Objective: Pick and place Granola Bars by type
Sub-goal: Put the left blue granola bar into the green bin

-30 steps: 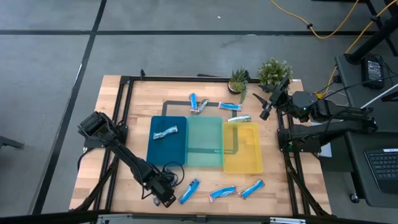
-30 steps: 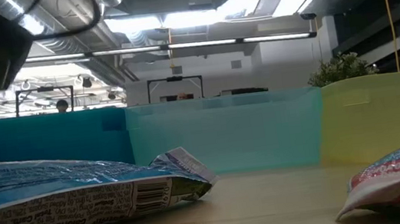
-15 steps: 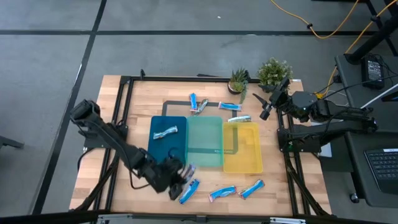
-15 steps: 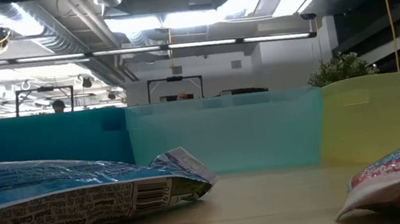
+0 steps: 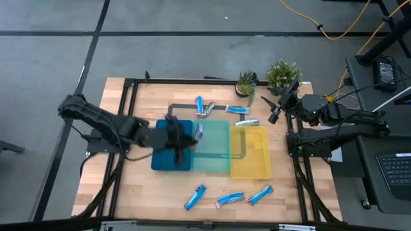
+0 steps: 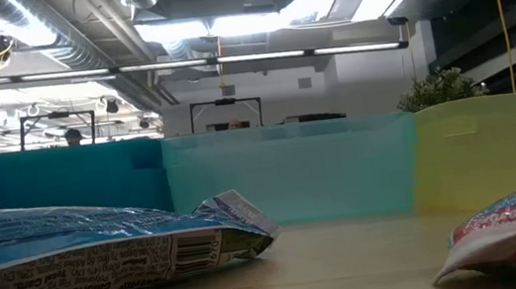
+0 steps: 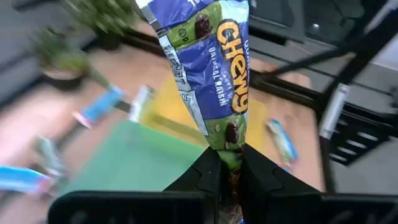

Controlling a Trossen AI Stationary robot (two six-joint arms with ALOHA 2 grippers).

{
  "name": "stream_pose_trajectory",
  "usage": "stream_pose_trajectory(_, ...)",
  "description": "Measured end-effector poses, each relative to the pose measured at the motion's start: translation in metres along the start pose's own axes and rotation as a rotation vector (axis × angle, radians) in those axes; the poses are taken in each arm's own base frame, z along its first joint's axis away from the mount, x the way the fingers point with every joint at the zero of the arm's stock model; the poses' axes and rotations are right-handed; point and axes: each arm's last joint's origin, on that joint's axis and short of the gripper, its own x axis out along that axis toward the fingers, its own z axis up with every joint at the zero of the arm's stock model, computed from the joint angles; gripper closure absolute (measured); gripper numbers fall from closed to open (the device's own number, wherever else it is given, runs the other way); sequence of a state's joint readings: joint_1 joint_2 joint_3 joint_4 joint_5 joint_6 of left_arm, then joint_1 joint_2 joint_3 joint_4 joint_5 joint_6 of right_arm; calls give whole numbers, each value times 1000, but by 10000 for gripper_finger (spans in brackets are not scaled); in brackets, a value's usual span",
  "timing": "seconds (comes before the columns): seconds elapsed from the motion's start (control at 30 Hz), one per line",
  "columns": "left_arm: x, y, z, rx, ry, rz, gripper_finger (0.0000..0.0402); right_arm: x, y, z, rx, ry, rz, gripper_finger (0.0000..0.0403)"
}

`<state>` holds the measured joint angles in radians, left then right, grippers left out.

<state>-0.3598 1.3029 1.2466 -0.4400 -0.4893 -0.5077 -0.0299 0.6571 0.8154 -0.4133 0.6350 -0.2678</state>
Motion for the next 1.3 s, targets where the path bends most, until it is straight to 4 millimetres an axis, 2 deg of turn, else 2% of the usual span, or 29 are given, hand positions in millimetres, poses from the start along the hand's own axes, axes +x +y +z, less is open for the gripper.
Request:
stream_pose_trajectory(0.13,-5,22,11,47,7,34,375,0,0,0,0,0,0,217)
stream_pose_trajectory(0.3,-1,37,14,109,73,11,375,0,0,0,2,0,0,217)
stream_pose_trajectory(0.5,9,56,20,116,112,-2,375,0,0,0,2,-1,-1,217)
stream_pose_trajectory(0.63,14,78,28,77,122,-4,377,0,0,0,2,-1,-1,217)
stream_pose_trajectory(0.77,33,98,35,56,180,-94,384,0,0,0,2,-1,0,217)
stream_pose_trajectory(0.97,56,105,65,134,216,-139,381,0,0,0,6,-4,-2,217)
stream_pose_trajectory(1.13,70,109,74,173,280,-119,379,0,0,0,7,-3,-2,217)
stream_pose_trajectory(1.3,80,112,72,148,308,-100,381,0,0,0,7,-3,-1,217)
